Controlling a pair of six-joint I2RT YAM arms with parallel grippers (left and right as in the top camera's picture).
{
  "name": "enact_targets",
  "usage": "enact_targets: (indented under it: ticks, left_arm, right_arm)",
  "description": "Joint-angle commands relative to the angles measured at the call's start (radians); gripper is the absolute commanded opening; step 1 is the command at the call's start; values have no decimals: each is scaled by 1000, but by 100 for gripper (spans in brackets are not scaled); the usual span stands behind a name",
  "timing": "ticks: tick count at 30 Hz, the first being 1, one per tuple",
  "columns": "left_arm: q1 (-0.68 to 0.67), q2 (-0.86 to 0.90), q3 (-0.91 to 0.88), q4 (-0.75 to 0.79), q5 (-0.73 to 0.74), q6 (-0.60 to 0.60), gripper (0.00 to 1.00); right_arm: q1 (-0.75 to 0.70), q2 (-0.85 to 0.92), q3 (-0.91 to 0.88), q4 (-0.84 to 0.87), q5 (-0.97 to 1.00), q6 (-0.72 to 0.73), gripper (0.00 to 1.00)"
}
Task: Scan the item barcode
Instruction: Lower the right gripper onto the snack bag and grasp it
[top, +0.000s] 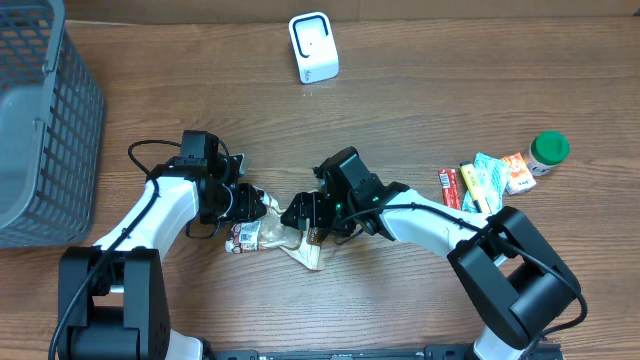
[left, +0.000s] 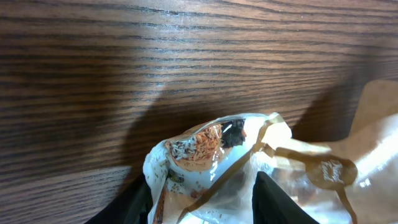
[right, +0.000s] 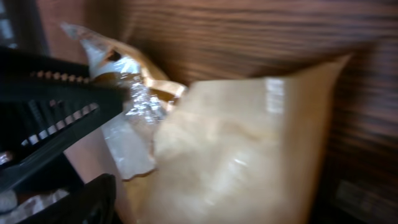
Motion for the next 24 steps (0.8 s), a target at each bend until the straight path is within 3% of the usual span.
enact_targets:
  ticks: [1,9,13,24]
  left_arm:
    - [-6,2,-11,2,0,-7,39]
    - [-6,2,-11,2,0,-7,39]
    - [-6,2,-11,2,-1,-7,40]
    - [-6,2,-11,4,-1,-7,43]
  right_arm:
    - [38,7,-5,32,-57,4,79]
    - [86,7,-5,103,-105,-79,78]
    - [86,7,-5,105,-106,-87,56]
    - [86,7,-5,106,-105,-118,28]
